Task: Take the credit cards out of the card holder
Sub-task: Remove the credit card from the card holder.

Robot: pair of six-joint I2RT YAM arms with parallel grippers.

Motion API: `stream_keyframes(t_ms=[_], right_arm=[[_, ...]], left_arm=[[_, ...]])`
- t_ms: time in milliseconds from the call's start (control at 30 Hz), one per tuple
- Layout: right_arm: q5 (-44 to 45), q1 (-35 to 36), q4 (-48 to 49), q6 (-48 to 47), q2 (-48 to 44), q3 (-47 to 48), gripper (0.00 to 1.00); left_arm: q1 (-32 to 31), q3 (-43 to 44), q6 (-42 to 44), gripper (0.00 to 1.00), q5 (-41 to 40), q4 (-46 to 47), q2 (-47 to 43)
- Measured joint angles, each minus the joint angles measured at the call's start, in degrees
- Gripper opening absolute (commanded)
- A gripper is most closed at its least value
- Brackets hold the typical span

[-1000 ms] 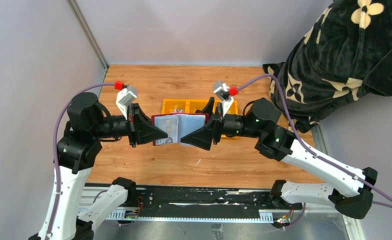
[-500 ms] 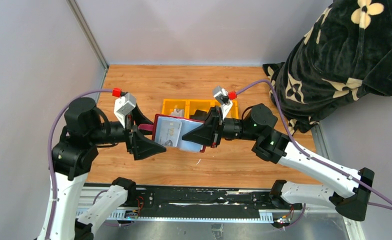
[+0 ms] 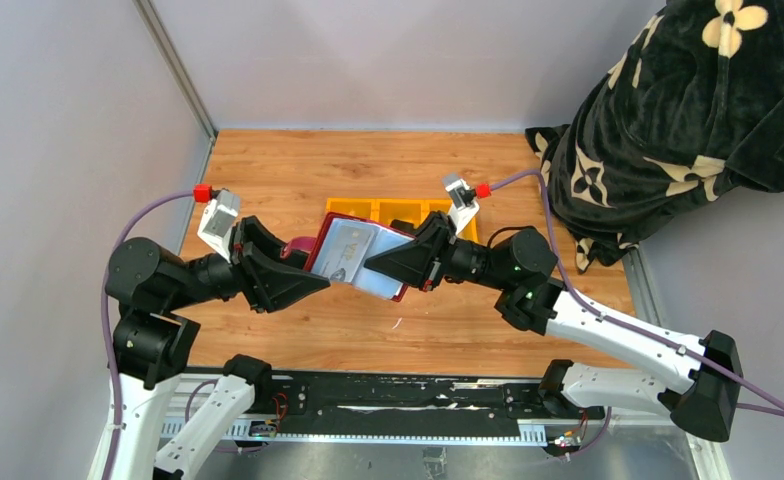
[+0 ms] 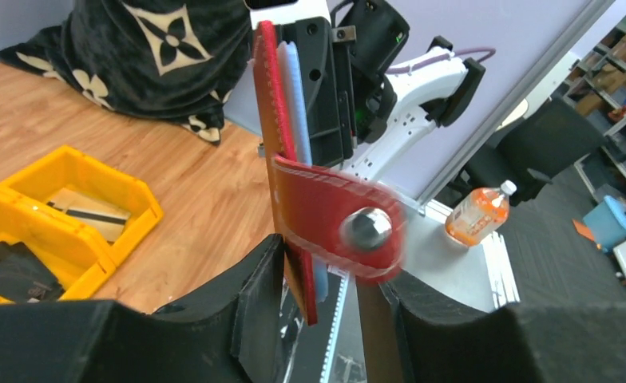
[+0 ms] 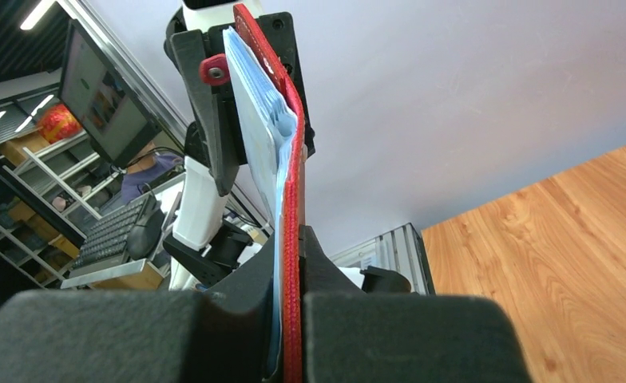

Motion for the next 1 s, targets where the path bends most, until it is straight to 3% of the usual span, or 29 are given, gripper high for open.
stream_keyframes(t_ms=[133, 167, 233, 300, 400, 567, 700, 733, 867, 1000], right_arm=[[0.0, 0.1, 2.3, 0.8, 0.6, 0.0, 0.00], [0.0, 0.2, 2.7, 0.9, 0.9, 0.0, 0.00], [0.0, 0.5, 3.1, 1.0, 1.6, 0.0, 0.00], [0.0, 0.8, 3.4, 1.1, 2.3, 0.0, 0.00], [0.0, 1.2, 3.6, 1.2, 2.8, 0.0, 0.00], [0.0, 1.7, 4.6, 1.2, 2.9, 0.0, 0.00], [-0.2, 2.0, 5.4, 1.3, 2.9, 0.0, 0.01], [-0.5, 2.0, 5.7, 1.3, 2.9, 0.0, 0.04], [-0.6, 2.0, 6.1, 1.7, 2.9, 0.0, 0.44], [0.6, 1.0, 1.3, 0.6, -1.3, -0.4, 0.61]], left_arm=[[0.3, 0.0, -2.8, 0.43, -1.4, 2.9, 0.3], [0.3, 0.0, -3.2, 0.48, -1.6, 3.4, 0.4], [0.3, 0.0, -4.2, 0.66, -2.0, 4.4, 0.7], [0.4, 0.0, -4.9, 0.69, -2.3, 5.2, 1.0], [0.6, 0.0, -5.7, 0.57, -2.5, 5.6, 1.4], [0.6, 0.0, -5.2, 0.27, -3.2, 5.6, 1.4], [0.7, -0.1, -4.8, 0.09, -4.0, 5.3, 1.4], [0.8, -0.1, -4.8, 0.05, -4.2, 5.3, 1.4], [1.0, -0.1, -4.5, 0.00, -4.3, 5.2, 1.4], [1.1, -0.1, -2.7, 0.00, -5.1, 3.8, 1.5]])
